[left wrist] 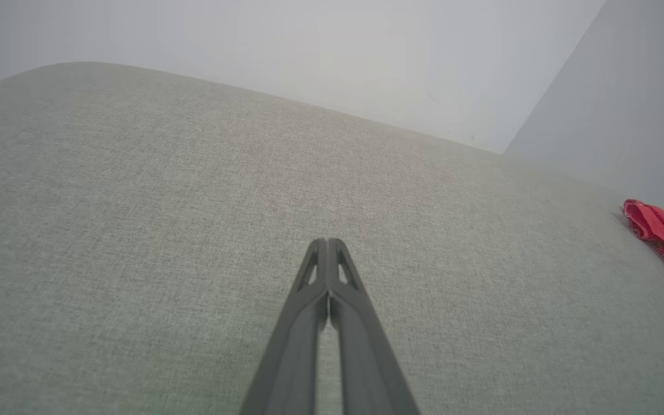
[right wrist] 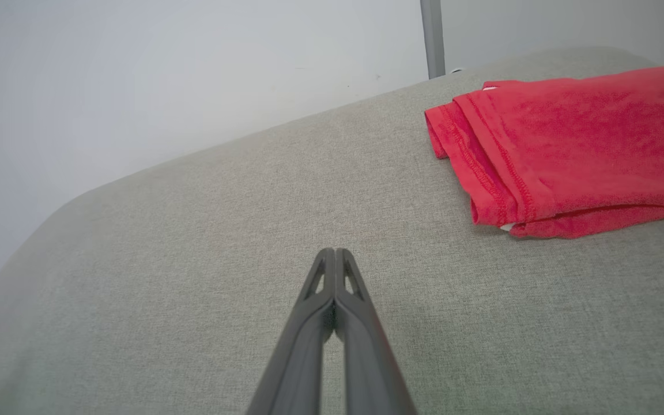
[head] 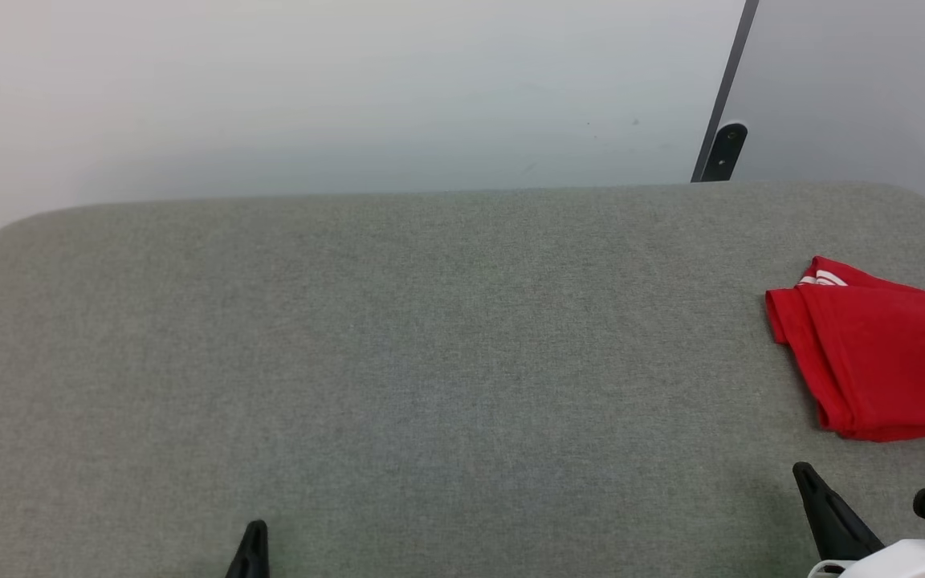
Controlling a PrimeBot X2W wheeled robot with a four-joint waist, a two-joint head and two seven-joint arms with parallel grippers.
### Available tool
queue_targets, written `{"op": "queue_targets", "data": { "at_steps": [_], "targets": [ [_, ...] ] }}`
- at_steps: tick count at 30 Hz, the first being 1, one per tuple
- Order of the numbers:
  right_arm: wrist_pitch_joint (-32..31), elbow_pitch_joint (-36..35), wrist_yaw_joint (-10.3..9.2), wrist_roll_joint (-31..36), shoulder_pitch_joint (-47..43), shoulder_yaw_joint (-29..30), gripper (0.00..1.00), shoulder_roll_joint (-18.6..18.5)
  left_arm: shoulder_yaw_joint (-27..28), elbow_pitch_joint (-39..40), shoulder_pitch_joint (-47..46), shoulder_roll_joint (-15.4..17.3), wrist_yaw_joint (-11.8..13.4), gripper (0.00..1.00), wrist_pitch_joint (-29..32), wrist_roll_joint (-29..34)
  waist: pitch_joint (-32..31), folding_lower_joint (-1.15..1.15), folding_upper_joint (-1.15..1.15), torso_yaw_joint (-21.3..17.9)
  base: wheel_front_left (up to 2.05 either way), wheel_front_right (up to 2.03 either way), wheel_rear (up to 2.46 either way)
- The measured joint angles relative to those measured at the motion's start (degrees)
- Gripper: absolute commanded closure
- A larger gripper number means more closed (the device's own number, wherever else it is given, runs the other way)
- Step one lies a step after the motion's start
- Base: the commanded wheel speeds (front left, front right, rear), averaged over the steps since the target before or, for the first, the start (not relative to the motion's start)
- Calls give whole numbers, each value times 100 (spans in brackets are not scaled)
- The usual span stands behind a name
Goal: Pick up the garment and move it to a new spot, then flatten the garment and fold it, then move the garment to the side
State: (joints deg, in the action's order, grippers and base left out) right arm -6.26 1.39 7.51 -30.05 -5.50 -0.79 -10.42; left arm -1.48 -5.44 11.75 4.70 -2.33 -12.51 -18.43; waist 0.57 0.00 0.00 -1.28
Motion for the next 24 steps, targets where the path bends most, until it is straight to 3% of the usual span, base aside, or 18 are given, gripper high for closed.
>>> {"op": "queue_targets", "data": {
  "at_steps": [24],
  "targets": [
    [-7, 388, 0, -1902, 288, 225, 100, 219, 193, -277, -524, -26, -130, 100, 549, -2280, -8, 0, 0, 26, 0, 0, 0]
  ]
}}
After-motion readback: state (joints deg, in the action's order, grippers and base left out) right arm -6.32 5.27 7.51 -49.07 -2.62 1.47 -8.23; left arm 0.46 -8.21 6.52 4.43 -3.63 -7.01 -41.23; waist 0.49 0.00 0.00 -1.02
